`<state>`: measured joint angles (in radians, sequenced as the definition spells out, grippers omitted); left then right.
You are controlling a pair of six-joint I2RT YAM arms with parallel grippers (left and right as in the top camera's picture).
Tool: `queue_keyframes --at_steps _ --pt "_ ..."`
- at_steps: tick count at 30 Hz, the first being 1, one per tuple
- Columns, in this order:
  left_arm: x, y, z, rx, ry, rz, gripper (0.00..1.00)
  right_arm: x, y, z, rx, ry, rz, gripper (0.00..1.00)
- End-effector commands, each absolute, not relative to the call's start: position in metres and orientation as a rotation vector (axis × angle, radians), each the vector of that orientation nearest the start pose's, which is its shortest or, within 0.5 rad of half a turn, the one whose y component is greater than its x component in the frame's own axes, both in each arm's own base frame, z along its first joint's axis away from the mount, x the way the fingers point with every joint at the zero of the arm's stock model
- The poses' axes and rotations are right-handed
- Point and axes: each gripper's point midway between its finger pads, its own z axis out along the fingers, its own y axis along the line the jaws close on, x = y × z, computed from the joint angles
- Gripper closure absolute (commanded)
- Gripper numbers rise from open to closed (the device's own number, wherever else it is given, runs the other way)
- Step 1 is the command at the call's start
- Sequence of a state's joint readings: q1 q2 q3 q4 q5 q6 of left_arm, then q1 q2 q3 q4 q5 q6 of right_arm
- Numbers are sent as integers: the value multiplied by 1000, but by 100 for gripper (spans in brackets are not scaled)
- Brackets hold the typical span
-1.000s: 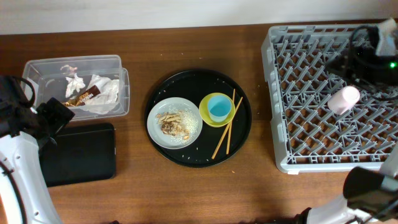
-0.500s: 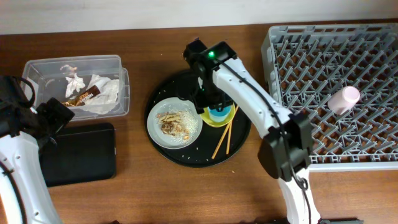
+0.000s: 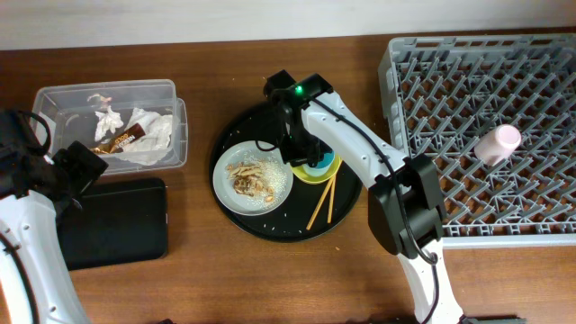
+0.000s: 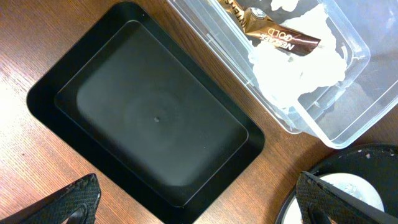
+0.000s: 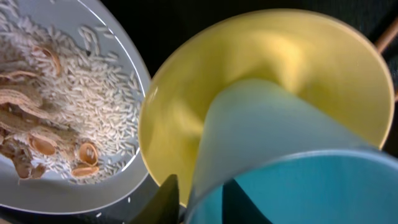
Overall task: Sort waste into correct bins and load items into the dishwasher rack
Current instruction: 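Grasp the blue cup from the yellow bowl with the right gripper, then carry the blue cup to the rack and place it beside the pink cup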
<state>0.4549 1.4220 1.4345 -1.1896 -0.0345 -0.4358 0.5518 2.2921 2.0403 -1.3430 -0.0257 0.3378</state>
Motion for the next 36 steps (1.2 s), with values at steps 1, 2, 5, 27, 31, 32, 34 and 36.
queue_keyframes --at_steps 1,2,5,27,31,32,34,36 --pt "284 148 217 -1202 2449 62 1 380 239 83 -333 3121 27 87" --pt "284 148 217 -1202 2449 61 1 383 240 95 -331 3108 37 92" --pt "284 148 217 -1202 2449 61 1 395 239 143 -300 3036 88 96" --pt "284 148 217 -1202 2449 61 1 375 235 69 -401 3133 -21 96" --pt "284 148 217 -1202 2449 61 1 388 228 138 -361 3069 26 96" --pt "284 148 217 -1202 2449 62 1 397 222 173 -345 3004 64 96" --pt "284 148 217 -1202 2449 61 1 423 191 254 -251 2792 212 96" --pt "284 148 217 -1202 2449 62 1 435 134 307 -65 2661 310 96"
